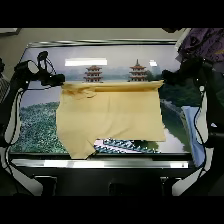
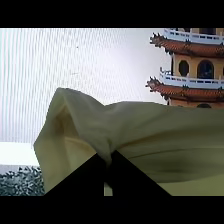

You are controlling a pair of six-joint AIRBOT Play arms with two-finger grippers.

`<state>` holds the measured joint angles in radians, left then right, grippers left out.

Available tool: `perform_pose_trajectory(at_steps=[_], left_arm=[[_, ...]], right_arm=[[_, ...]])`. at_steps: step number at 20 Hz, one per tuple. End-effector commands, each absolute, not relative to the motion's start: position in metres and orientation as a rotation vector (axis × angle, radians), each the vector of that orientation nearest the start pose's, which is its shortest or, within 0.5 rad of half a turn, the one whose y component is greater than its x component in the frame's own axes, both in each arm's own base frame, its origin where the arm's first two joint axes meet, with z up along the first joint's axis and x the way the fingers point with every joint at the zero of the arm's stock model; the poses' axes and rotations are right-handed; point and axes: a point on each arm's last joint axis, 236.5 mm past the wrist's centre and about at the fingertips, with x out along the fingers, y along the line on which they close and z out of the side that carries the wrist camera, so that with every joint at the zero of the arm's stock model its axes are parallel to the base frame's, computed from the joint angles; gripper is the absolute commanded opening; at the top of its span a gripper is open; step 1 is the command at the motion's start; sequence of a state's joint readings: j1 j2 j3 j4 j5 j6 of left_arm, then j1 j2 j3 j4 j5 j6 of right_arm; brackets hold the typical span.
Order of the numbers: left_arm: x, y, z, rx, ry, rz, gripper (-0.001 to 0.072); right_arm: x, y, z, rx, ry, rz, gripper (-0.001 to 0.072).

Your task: Fold the clothes and pants, and hang the long-sleeved shirts on hangers.

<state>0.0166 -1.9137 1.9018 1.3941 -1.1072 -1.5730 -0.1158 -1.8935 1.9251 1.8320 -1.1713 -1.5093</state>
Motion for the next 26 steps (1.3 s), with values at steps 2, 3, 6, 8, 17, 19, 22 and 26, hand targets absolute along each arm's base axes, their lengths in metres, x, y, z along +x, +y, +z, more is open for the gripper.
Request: perform_pose_trajectory(at_steps=[2, 3, 6, 8, 17, 19, 22, 26], left_arm=[[0.546, -0.022, -0.028, -0.170, 1.257, -0.082, 0.0016], [0.535, -0.022, -0.031, -0.169, 1.305, -0.085, 0.0016], [0.501, -0.023, -0.038, -0.140, 1.450, -0.107, 0.0016], [0.487, -0.027, -0.040, -0.132, 1.508, -0.120, 0.0016], [0.458, -0.021, -0.052, -0.068, 1.649, -0.078, 0.0016], [0.457, -0.023, -0.058, -0.066, 1.659, -0.082, 0.0016], [0.454, -0.028, -0.073, -0.060, 1.694, -0.089, 0.0017], [0.456, -0.025, -0.076, -0.064, 1.693, -0.083, 0.0489]], right_arm=[[0.531, -0.006, -0.013, 0.332, 1.294, 0.025, 0.0029], [0.520, -0.007, -0.016, 0.319, 1.344, 0.020, 0.0029], [0.496, -0.012, -0.022, 0.289, 1.446, 0.003, 0.0029], [0.488, -0.011, -0.026, 0.288, 1.487, 0.005, 0.0029], [0.462, 0.006, -0.065, 0.284, 1.666, 0.024, 0.0029], [0.459, 0.015, -0.073, 0.268, 1.692, 0.036, 0.0029], [0.456, 0.025, -0.083, 0.242, 1.724, 0.048, 0.0030], [0.448, 0.014, -0.087, 0.201, 1.761, 0.013, 0.0414]])
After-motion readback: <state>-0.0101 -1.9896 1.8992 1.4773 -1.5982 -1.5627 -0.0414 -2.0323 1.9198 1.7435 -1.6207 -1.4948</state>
